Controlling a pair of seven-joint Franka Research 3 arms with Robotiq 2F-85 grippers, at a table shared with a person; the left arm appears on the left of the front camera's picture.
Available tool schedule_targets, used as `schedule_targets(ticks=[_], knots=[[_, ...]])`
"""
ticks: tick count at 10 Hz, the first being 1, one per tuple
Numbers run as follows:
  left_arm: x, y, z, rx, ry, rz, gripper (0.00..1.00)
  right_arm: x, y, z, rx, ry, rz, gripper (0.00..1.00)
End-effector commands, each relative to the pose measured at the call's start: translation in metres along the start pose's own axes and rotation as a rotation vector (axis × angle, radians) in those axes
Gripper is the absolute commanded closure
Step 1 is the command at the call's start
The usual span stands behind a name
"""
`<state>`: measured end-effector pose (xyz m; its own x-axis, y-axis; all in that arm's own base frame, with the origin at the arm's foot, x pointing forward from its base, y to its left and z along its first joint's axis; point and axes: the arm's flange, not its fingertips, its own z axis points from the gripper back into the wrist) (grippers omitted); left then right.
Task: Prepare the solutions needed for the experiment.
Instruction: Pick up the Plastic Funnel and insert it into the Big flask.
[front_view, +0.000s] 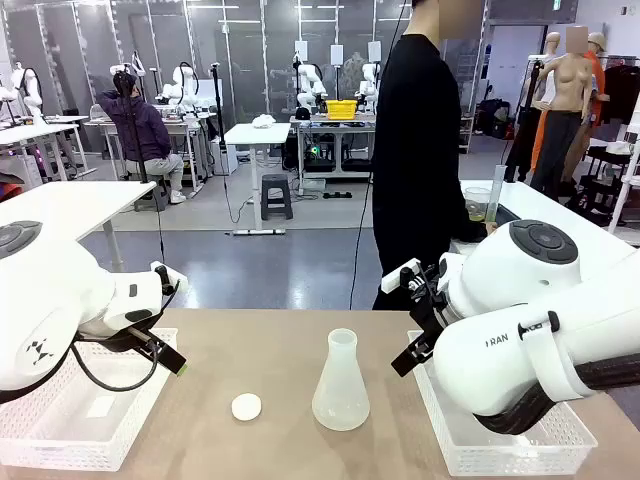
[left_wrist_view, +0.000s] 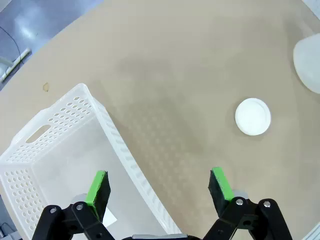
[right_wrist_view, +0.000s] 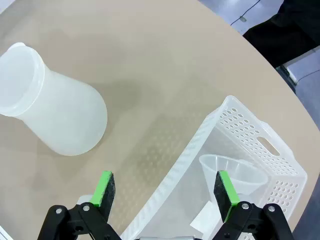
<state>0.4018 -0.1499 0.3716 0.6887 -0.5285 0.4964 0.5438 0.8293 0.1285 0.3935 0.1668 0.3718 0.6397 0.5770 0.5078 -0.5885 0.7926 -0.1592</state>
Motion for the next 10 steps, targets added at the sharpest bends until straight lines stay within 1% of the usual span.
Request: schedule_targets(ticks=[1, 10], knots=[[0.0001, -0.0003, 0.0, 0.0, 0.0, -0.001, 0.0, 0.0, 0.0, 0.0, 0.0, 0.0, 0.0, 0.0], [0.0001, -0.0003, 0.0, 0.0, 0.0, -0.001, 0.0, 0.0, 0.0, 0.0, 0.0, 0.0, 0.0, 0.0]])
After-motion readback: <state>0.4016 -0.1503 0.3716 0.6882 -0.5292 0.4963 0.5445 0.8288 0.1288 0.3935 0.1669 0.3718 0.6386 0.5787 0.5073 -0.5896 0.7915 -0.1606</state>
